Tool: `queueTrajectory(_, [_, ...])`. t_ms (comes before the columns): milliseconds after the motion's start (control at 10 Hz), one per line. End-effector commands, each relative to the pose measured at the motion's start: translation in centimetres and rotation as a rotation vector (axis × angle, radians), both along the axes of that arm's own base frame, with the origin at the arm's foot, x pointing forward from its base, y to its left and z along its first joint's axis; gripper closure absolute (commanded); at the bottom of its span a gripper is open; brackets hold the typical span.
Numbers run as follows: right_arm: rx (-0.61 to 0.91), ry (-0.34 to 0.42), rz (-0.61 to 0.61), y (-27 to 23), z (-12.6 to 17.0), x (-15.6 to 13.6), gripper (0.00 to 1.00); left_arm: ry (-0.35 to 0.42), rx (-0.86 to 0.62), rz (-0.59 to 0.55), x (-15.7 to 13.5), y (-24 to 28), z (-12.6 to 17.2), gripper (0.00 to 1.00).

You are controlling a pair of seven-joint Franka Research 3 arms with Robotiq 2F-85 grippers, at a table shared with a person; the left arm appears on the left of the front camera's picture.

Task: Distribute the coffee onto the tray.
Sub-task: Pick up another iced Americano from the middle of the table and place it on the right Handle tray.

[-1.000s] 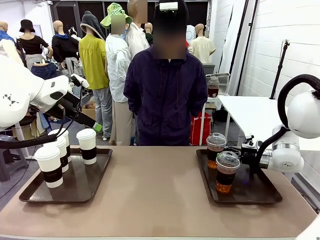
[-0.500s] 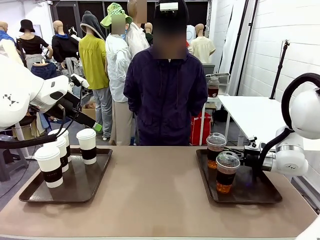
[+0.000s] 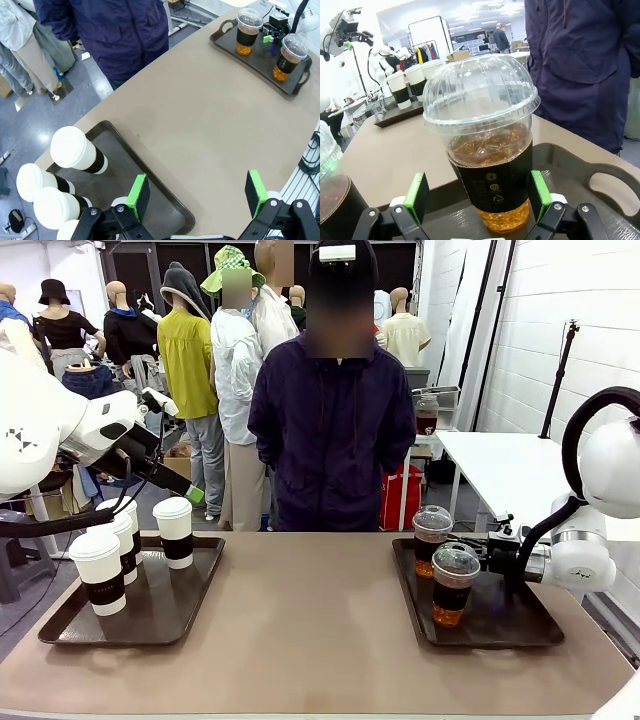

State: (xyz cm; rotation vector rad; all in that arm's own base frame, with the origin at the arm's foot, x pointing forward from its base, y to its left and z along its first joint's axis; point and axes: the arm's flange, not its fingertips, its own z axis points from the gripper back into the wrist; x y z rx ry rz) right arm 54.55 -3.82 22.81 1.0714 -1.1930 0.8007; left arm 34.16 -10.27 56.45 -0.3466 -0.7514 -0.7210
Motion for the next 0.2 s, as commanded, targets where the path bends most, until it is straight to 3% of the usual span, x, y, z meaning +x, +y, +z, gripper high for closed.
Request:
queueTrajectory(0, [0.001, -0.003, 0.004, 0.16, 0.02, 0.24, 0.0, 0.004, -0.008, -0.004, 0.09, 0.17, -0.06, 0.0])
queueTrajectory(100, [0.001, -0.003, 0.004, 0.16, 0.02, 0.24, 0.0, 0.004, -0.008, -0.004, 0.09, 0.17, -0.06, 0.0])
